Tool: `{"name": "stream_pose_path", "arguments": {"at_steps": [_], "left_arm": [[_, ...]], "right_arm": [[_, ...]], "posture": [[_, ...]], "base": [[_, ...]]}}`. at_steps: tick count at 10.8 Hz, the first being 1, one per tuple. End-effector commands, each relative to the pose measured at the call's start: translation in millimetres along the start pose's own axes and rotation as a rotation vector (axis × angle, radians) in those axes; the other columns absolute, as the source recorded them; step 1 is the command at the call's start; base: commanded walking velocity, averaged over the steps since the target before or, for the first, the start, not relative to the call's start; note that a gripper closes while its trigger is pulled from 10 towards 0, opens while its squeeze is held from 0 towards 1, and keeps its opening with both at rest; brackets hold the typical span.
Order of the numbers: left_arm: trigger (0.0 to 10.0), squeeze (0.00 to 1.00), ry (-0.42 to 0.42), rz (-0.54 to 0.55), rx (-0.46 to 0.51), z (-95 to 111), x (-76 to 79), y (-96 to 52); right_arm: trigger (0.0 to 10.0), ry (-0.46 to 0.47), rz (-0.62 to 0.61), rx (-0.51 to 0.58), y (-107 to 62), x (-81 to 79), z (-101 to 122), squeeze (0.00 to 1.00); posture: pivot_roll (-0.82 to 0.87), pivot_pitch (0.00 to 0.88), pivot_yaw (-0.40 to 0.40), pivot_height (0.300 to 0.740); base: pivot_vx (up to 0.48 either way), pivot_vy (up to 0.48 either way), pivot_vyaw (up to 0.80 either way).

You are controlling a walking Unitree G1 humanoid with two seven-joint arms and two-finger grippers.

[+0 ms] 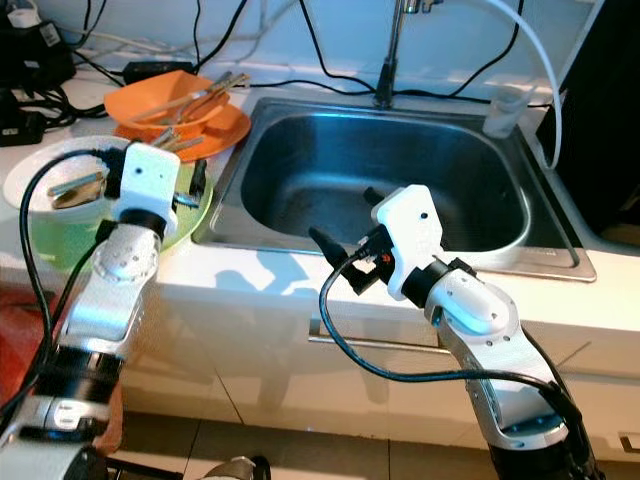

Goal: Kitchen organization

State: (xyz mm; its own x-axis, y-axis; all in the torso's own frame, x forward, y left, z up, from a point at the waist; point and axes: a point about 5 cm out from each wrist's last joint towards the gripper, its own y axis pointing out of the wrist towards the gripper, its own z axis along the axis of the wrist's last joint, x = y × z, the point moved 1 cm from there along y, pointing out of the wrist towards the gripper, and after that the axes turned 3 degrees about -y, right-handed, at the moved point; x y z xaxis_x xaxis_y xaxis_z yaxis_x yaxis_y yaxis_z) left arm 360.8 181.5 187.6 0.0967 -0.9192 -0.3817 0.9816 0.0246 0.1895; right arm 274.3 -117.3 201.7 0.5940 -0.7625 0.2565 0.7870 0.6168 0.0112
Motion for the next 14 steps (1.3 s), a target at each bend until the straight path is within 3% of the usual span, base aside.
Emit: {"name": "stream_pose_path", "arguments": {"at_steps": [1, 7, 9, 12, 13, 14], "left_arm": [[10.0, 0.00, 0.023, 0.012, 0.007, 0, -2.1, 2.7], [10.0, 0.00, 0.045, 0.011, 0.030, -7, 4.5, 14.3], [10.0, 0.00, 0.035, 0.019, 0.059, -1, 5.2, 18.9], [10.0, 0.00, 0.038, 0.019, 0.069, -3, 5.6, 19.5], [2.9, 0.00, 0.045, 0.014, 0.072, -4, 5.8, 20.2], [0.0, 0.00, 0.041, 0.009, 0.071, -4, 6.1, 20.2]], "right_arm": [[10.0, 0.000, 0.007, 0.007, -1.2, -2.4, 3, 0.00], [10.0, 0.013, -0.002, 0.018, -2.4, -4.9, 5, 0.00], [10.0, 0.073, 0.060, 0.064, -2.9, -13.8, 13, 0.00], [10.0, 0.091, 0.104, 0.077, -3.6, -19.8, 16, 0.00], [10.0, 0.087, 0.108, 0.064, -4.6, -20.5, 14, 0.00], [10.0, 0.084, 0.106, 0.061, -4.8, -19.9, 14, 0.00]], "posture": [[0.00, 0.059, 0.002, 0.740], [0.00, 0.068, 0.012, 0.740], [0.00, 0.070, 0.013, 0.740], [0.00, 0.068, 0.014, 0.740], [0.00, 0.066, 0.015, 0.740], [-0.01, 0.065, 0.016, 0.740]], "base": [[0.000, 0.000, 0.00], [0.000, 0.000, 0.00], [0.000, 0.000, 0.00], [0.000, 0.000, 0.00], [0.000, 0.000, 0.00], [0.000, 0.000, 0.00]]}}
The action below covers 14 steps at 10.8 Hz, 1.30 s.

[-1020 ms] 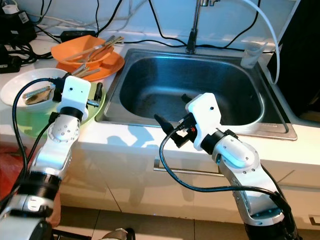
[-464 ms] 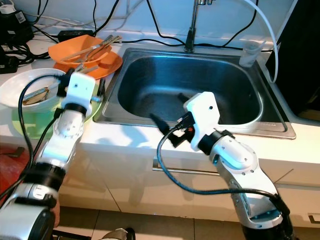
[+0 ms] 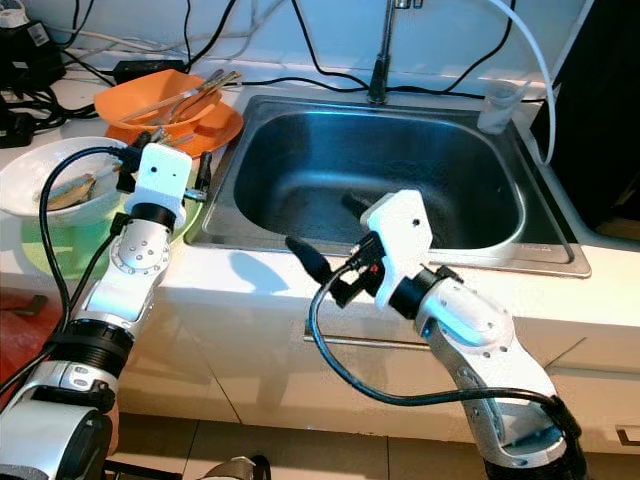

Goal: Kitchen organization

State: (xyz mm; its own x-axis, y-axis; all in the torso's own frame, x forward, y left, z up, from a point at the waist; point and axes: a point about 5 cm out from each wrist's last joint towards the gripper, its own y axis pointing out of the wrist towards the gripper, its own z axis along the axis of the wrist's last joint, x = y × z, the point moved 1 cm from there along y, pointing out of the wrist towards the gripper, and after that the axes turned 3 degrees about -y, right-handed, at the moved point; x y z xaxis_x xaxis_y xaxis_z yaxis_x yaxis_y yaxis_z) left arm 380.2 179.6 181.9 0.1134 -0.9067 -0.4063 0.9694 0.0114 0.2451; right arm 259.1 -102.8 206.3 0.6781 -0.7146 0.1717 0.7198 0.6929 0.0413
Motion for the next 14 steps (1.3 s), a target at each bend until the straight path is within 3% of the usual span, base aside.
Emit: {"name": "stream_pose_path", "arguments": {"at_steps": [1, 8, 14], "left_arm": [[0.0, 0.00, 0.006, -0.004, 0.015, 3, 0.4, 2.3], [0.0, 0.00, 0.029, 0.020, 0.044, 8, -4.1, 3.7], [0.0, 0.00, 0.067, 0.080, 0.127, 24, -10.7, 3.8]], "right_arm": [[10.0, -0.008, 0.010, 0.006, -1.9, -1.1, 3, 0.00], [10.0, -0.027, 0.007, -0.008, -1.3, -1.0, 0, 0.00], [10.0, -0.031, -0.001, -0.008, 0.1, 0.6, -1, 0.00]], "posture": [[0.00, 0.064, 0.017, 0.740], [0.00, 0.060, 0.015, 0.740], [0.00, 0.055, 0.013, 0.740]], "base": [[0.000, 0.000, 0.00], [0.000, 0.000, 0.00], [0.000, 0.000, 0.00]]}}
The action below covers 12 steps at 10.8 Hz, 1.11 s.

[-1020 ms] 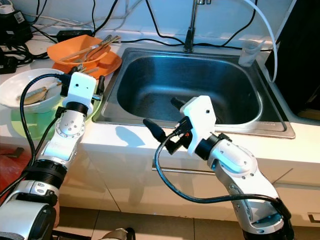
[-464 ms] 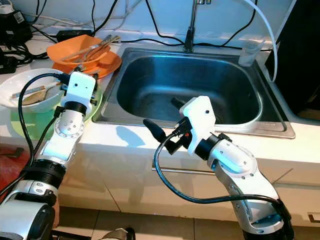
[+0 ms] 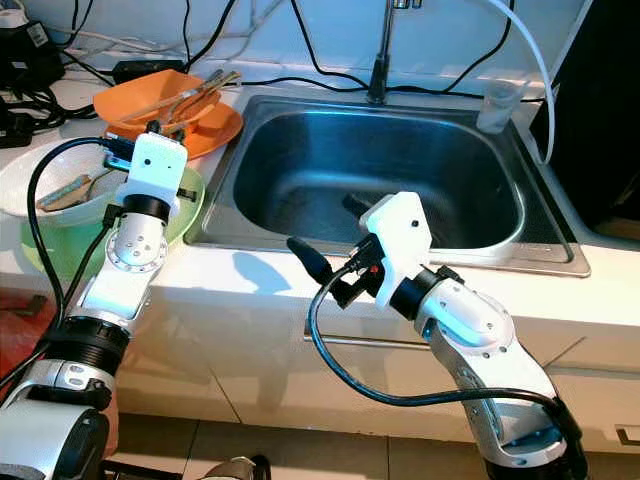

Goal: Kitchen organization

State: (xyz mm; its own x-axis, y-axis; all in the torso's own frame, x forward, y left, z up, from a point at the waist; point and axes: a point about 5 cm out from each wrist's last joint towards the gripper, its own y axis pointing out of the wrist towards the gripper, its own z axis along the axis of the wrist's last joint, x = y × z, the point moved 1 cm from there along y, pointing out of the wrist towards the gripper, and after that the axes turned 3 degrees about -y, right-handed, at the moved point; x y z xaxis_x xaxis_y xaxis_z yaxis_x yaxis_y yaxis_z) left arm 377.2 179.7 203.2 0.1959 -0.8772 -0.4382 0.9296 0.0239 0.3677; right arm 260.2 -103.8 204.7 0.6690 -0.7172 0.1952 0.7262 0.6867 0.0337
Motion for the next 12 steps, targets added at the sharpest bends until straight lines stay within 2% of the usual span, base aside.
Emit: {"name": "stream_pose_path", "arguments": {"at_steps": [1, 5, 6, 10, 12], "left_arm": [[0.0, 0.00, 0.010, 0.021, 0.046, 10, -3.1, 2.6], [0.0, 0.00, 0.006, 0.051, 0.127, 30, -8.7, 7.4], [0.0, 0.00, 0.016, 0.065, 0.174, 43, -10.9, 9.3], [0.0, 0.00, 0.123, 0.078, 0.320, 71, -12.3, 7.4], [0.0, 0.00, 0.149, 0.106, 0.318, 72, -17.1, 8.9]], "right_arm": [[10.0, -0.009, 0.005, 0.001, 0.0, -0.2, 0, 0.00], [10.0, -0.015, 0.000, 0.002, 0.4, 1.6, 0, 0.00], [10.0, -0.020, 0.000, 0.002, 0.6, 2.3, 0, 0.00], [10.0, -0.023, -0.003, 0.005, 3.0, 3.2, -1, 0.00], [10.0, -0.024, -0.004, 0.007, 3.6, 3.4, -2, 0.00]], "posture": [[0.00, 0.054, 0.013, 0.740], [0.00, 0.050, 0.012, 0.740], [0.00, 0.047, 0.011, 0.740], [0.01, 0.038, 0.012, 0.740], [0.01, 0.035, 0.013, 0.740]], "base": [[0.000, 0.000, 0.00], [0.000, 0.000, 0.00], [0.000, 0.000, 0.00], [0.000, 0.000, 0.00], [0.000, 0.000, 0.00]]}}
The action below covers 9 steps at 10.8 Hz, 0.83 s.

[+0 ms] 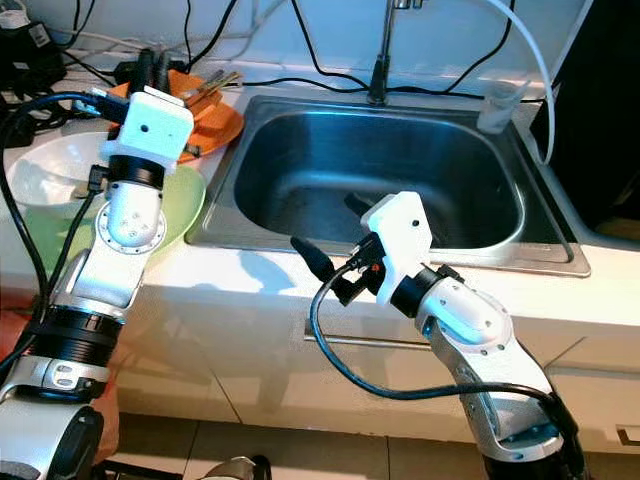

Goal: Kitchen organization

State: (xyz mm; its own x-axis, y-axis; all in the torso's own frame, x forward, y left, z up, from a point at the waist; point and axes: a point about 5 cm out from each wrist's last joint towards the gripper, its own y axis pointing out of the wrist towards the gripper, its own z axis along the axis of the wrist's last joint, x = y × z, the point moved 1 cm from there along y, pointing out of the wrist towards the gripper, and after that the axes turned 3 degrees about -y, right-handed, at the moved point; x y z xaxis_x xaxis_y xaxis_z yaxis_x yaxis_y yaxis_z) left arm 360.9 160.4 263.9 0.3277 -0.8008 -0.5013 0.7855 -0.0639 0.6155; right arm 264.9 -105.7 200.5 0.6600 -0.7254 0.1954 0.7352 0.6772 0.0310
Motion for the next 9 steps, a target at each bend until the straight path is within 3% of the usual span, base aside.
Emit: {"name": "stream_pose_path", "arguments": {"at_steps": [1, 3, 5, 8, 9], "left_arm": [[0.0, 0.00, 0.021, 0.035, 0.015, 3, -7.6, 3.8], [0.0, 0.00, 0.050, 0.073, 0.033, 6, -18.0, 6.2], [0.0, 0.00, 0.014, 0.104, 0.086, 21, -23.8, 17.9], [0.0, 0.00, -0.129, 0.011, 0.185, 52, 9.0, 25.3], [0.0, 0.00, -0.149, 0.003, 0.193, 56, 12.1, 26.4]], "right_arm": [[10.0, -0.024, 0.007, 0.014, 1.8, -0.2, 3, 0.00], [10.0, -0.027, 0.007, 0.014, 1.7, 0.2, 3, 0.00], [10.0, -0.030, 0.011, 0.018, 3.7, 0.5, 3, 0.00], [10.0, -0.019, -0.002, 0.042, 5.2, 0.7, 6, 0.00], [10.0, -0.022, -0.005, 0.040, 4.7, 0.6, 5, 0.00]], "posture": [[0.01, 0.035, 0.013, 0.740], [0.01, 0.034, 0.010, 0.740], [0.02, 0.027, 0.013, 0.740], [0.01, 0.017, 0.033, 0.740], [0.00, 0.016, 0.036, 0.740]], "base": [[0.000, 0.000, 0.00], [0.000, 0.000, 0.00], [0.000, 0.000, 0.00], [0.000, 0.000, 0.00], [0.000, 0.000, 0.00]]}}
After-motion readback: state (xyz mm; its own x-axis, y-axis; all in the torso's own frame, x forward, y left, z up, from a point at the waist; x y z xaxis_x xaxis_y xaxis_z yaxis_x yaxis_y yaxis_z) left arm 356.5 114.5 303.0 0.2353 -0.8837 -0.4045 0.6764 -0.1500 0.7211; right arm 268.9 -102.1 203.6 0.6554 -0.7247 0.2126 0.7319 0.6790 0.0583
